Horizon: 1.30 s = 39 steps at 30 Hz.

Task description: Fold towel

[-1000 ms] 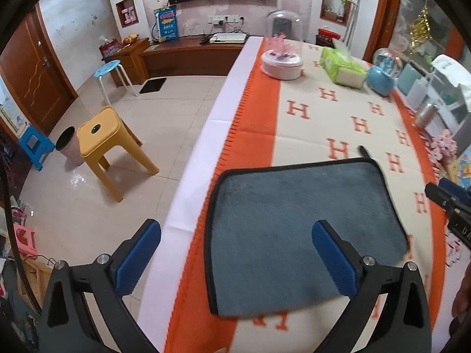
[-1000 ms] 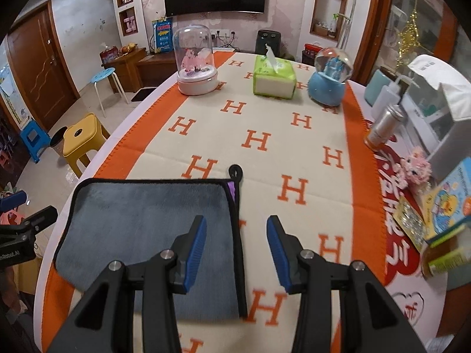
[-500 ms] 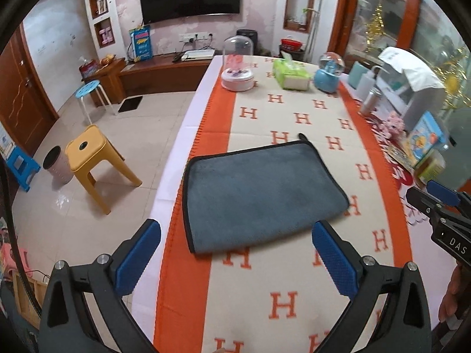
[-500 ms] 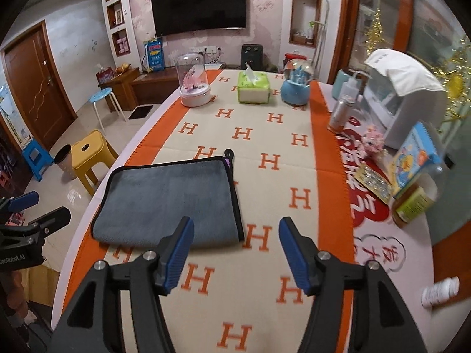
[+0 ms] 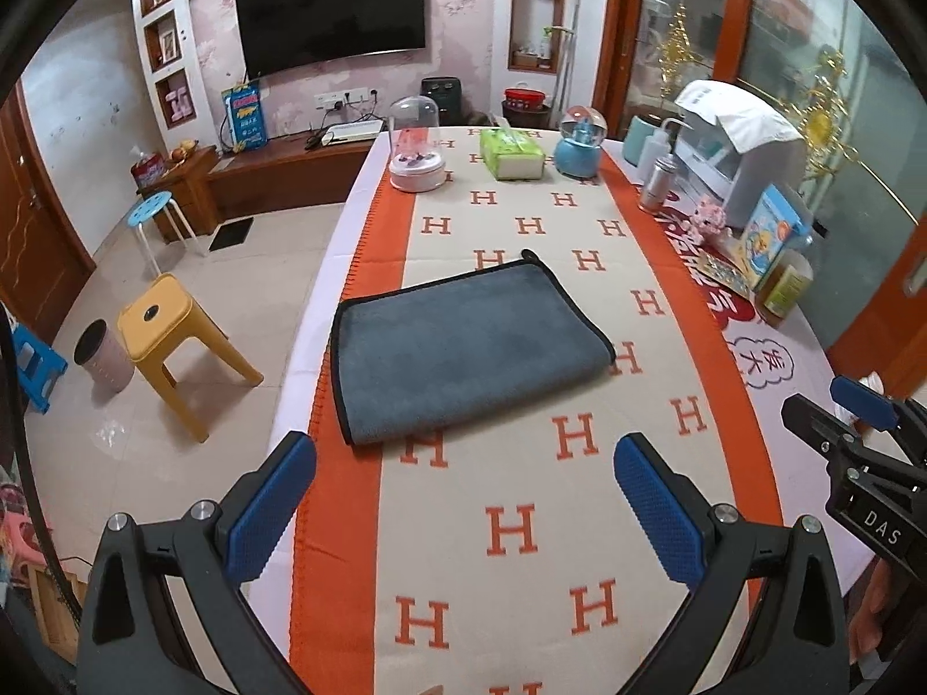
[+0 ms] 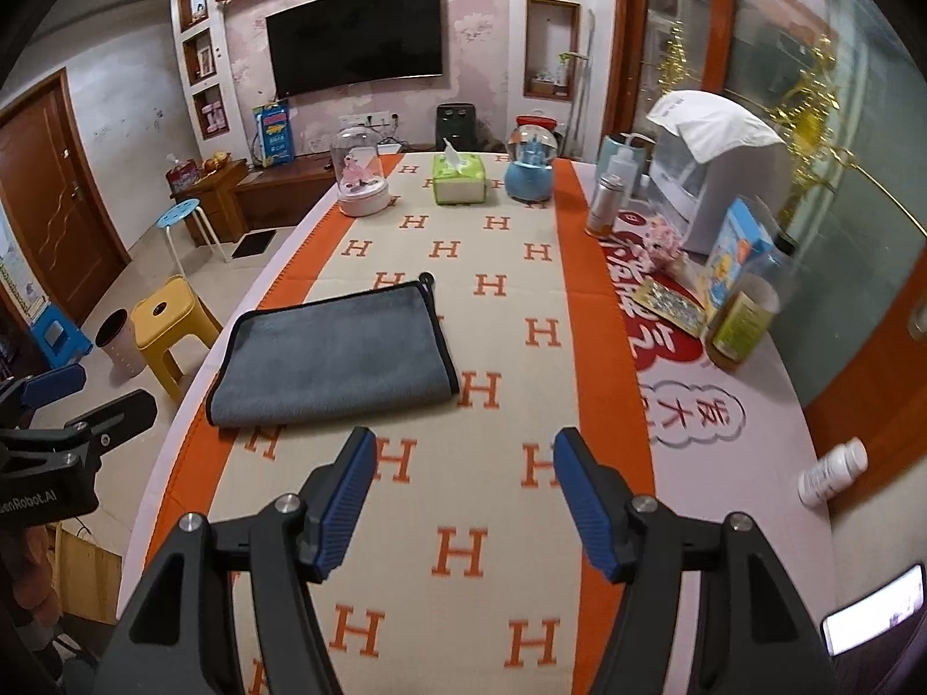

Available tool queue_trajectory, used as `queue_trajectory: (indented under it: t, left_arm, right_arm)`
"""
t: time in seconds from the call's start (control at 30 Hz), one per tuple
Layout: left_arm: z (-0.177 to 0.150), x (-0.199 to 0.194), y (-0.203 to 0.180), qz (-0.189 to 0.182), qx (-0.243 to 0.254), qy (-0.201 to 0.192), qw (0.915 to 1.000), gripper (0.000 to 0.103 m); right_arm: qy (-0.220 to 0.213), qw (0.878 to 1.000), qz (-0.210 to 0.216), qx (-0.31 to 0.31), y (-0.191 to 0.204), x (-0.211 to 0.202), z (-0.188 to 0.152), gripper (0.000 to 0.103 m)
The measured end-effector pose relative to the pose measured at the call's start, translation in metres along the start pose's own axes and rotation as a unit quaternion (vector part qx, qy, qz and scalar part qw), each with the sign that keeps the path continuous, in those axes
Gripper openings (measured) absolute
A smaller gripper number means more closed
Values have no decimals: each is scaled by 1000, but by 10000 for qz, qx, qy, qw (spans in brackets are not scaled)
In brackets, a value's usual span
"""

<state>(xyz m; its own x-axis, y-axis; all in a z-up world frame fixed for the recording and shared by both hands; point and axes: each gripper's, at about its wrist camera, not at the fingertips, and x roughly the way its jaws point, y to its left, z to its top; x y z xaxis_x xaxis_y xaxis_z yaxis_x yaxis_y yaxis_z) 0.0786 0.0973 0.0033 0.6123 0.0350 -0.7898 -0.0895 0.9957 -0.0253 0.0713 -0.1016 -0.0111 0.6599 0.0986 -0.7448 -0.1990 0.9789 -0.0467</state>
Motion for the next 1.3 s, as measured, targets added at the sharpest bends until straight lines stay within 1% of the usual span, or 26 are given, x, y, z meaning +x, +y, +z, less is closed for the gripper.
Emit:
queue_trajectory:
  t: [0.1,0.23,0.4,0.53,0.77,1.1,1.3]
  left_arm:
    - [-10,-14,-10,38,138,-74,9999,102]
    - [-21,-29,-21,59,198,-129,9997,102]
    - [-35,-45,-30,66,181,-131,9997,102]
    - [-46,-55,-36,96,112,-121,9998,102]
    - [-65,-65,-44,94,26,-15,10000,102]
    - [-75,-80,-57,101,66,-90,9999,102]
    - [-77,-89,-67,93,134,-193,9997,102]
  right_arm:
    - [68,9999,21,72,-5,-9,-12,64]
    - [131,9998,53,110,-9,-20,-26,64]
    - [91,9999,28,36,-11,-39,-40,64]
    - [96,9999,109,-8,-13,-50,-48,64]
    - [68,9999,126,79,-18,-65,-62,64]
    - [61,9998,-16,184,-26,-82,-75,64]
    - [41,9998,-5,188,-28,-91,-79,64]
